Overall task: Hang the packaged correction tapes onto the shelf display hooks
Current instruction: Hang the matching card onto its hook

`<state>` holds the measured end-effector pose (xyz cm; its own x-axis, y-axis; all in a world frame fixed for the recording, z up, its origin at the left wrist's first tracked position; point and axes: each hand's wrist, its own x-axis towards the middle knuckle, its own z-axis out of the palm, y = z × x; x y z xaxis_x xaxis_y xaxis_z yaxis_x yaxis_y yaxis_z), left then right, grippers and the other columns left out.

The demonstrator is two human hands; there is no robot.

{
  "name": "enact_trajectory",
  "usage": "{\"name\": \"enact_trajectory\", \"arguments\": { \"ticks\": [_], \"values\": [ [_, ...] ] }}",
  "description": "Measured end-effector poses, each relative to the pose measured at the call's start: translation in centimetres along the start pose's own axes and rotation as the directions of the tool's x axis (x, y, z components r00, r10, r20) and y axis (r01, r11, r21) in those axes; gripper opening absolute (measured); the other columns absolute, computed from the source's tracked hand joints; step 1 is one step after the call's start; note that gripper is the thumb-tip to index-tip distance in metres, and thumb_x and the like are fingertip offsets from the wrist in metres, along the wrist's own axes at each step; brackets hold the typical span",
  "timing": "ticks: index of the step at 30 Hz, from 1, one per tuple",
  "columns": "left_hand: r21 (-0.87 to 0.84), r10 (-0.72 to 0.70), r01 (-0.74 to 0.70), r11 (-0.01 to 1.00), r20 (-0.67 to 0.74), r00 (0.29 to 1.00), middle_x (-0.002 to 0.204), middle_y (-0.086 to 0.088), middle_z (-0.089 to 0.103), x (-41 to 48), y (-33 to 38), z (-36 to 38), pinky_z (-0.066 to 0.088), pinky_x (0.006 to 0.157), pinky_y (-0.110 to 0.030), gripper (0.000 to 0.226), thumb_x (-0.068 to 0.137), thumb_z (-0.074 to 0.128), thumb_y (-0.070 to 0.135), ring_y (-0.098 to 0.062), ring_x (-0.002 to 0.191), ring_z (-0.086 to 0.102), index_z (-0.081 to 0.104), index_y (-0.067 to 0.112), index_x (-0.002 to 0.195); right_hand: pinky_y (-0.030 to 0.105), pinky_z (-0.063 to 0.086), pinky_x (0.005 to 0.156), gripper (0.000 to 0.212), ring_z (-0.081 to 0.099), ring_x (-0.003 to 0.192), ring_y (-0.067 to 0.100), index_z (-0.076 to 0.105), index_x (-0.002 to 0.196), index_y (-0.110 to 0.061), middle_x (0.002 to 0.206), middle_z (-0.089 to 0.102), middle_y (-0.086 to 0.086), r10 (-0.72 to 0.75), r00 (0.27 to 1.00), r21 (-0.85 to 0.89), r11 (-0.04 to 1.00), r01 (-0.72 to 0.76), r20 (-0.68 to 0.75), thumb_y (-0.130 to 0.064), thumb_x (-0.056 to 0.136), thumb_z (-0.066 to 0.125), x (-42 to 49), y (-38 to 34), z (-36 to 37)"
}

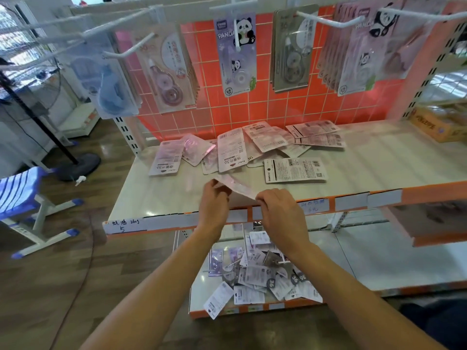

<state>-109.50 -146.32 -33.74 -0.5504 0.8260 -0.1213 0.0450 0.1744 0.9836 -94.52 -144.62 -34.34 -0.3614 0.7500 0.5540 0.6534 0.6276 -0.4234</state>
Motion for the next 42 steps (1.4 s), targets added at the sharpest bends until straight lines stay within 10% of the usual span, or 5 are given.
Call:
{"name": "enact_trajectory", "arguments": {
  "ticks": [3, 8, 22, 27, 42],
  "values": [
    [-0.569, -0.306, 0.255, 0.782, 0.005, 0.952, 0.098, -0.016, 0.063, -0.3, 1.6, -1.1, 0.054, 0.073, -0.037, 0.024, 0.101, 0.038, 0.024, -0.03, 0.083, 0.063, 0.052, 0.006, 0.111, 0.022, 0.042, 0.069, 0.009, 0.05, 0.076, 0.017, 0.063, 0.088, -0.009, 0.082, 0.061, 0.002, 0.027, 1.0, 0.158, 0.987, -0.027, 0.007, -0.006, 0.089, 0.054, -1.2, 0.3, -0.1],
    [-0.662, -0.431, 0.376, 0.648, 0.088, 0.898, 0.096, -0.015, 0.066, 0.3, 0.8, -4.3, 0.058, 0.055, -0.031, 0.058, 0.098, 0.035, 0.056, -0.027, 0.081, 0.066, 0.055, 0.007, 0.123, 0.005, 0.035, 0.072, 0.009, 0.045, 0.076, 0.005, 0.061, 0.085, -0.009, 0.082, 0.059, 0.0, 0.082, 0.997, 0.337, 0.939, -0.072, -0.016, -0.005, 0.084, 0.052, -2.4, 0.2, -0.5],
    [-0.036, -0.358, 0.456, 0.889, 0.566, 0.742, 0.106, -0.008, 0.071, -2.6, -0.4, -6.9, 0.06, 0.074, -0.034, 0.046, 0.083, 0.058, -0.006, -0.024, 0.09, 0.07, 0.058, 0.015, 0.124, 0.03, 0.053, 0.088, 0.059, 0.06, 0.109, 0.014, 0.066, 0.086, -0.028, 0.111, 0.064, -0.012, 0.627, 0.742, 0.735, 0.383, -0.559, 0.238, 0.025, 0.072, 0.043, -1.7, 0.8, -0.1],
    [0.194, -0.401, 0.37, 0.909, 0.651, 0.644, 0.111, -0.009, 0.07, -3.9, -1.3, -6.0, 0.059, 0.081, -0.038, 0.05, 0.081, 0.06, -0.014, -0.026, 0.104, 0.067, 0.056, 0.015, 0.122, 0.032, 0.055, 0.083, 0.064, 0.062, 0.105, 0.017, 0.065, 0.091, -0.029, 0.108, 0.065, -0.001, 0.655, 0.708, 0.744, 0.328, -0.582, 0.266, 0.027, 0.071, 0.041, -1.8, 0.4, -0.2],
    [0.333, -0.431, 0.29, 0.897, 0.51, 0.744, 0.114, -0.003, 0.068, -5.7, -6.0, -3.1, 0.057, 0.084, -0.032, 0.016, 0.093, 0.058, 0.011, -0.019, 0.1, 0.066, 0.061, 0.02, 0.106, 0.023, 0.057, 0.07, 0.026, 0.066, 0.088, 0.009, 0.062, 0.095, -0.024, 0.095, 0.069, -0.001, 0.605, 0.654, 0.663, 0.261, -0.701, 0.454, 0.001, 0.091, 0.054, -5.4, 0.1, 0.9]
  ]
}}
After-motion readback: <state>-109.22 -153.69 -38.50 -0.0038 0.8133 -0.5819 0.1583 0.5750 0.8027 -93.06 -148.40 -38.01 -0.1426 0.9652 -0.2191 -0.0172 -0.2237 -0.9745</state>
